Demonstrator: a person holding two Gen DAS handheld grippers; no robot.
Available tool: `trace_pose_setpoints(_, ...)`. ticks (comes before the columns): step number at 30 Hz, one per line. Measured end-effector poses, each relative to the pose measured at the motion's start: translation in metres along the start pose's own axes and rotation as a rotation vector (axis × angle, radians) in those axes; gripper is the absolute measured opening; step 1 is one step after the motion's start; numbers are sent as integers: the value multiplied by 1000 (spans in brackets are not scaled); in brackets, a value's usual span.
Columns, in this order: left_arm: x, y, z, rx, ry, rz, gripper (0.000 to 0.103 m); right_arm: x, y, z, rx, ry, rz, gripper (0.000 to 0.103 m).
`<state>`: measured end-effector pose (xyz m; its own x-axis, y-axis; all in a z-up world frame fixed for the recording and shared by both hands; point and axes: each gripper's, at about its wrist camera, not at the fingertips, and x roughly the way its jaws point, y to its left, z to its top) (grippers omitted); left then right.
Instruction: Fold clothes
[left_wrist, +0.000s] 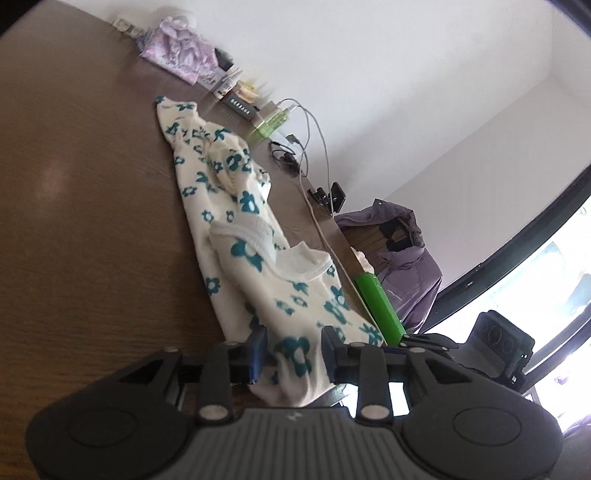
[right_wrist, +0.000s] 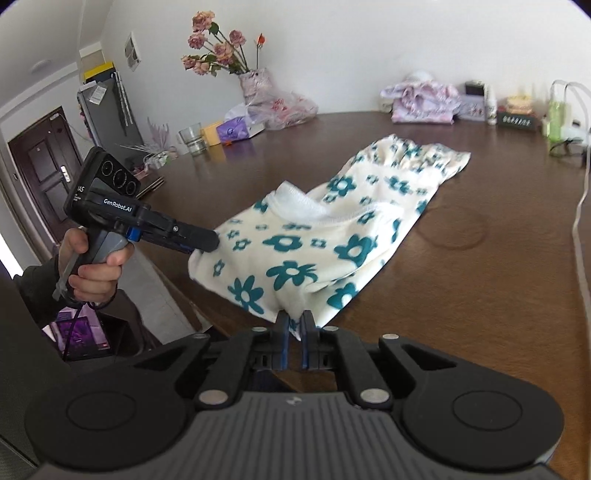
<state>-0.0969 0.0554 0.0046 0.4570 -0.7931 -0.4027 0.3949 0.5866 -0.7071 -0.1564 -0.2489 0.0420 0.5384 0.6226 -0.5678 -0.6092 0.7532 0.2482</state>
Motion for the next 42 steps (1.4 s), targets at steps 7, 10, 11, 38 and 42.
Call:
trace_pose_setpoints(7, 20, -5, 8, 111, 15, 79, 5, 12, 16, 20, -98, -99, -16, 9)
trace_pose_setpoints(10, 23, -1, 5, 123, 41, 129, 11, 46, 25, 18, -150, -40, -29, 9)
trace_pose_setpoints(11, 22, 4, 4, 100, 42, 134, 13, 54, 27, 11, -167, -30, -39, 9)
trace_pose_setpoints(38, 28, -37, 30, 384, 61, 232, 45, 74, -19, 47, -107, -1, -92, 42)
trace_pose_setpoints(42, -11, -77, 7, 692, 32, 113, 87, 31, 17, 45, -340, -57, -32, 76)
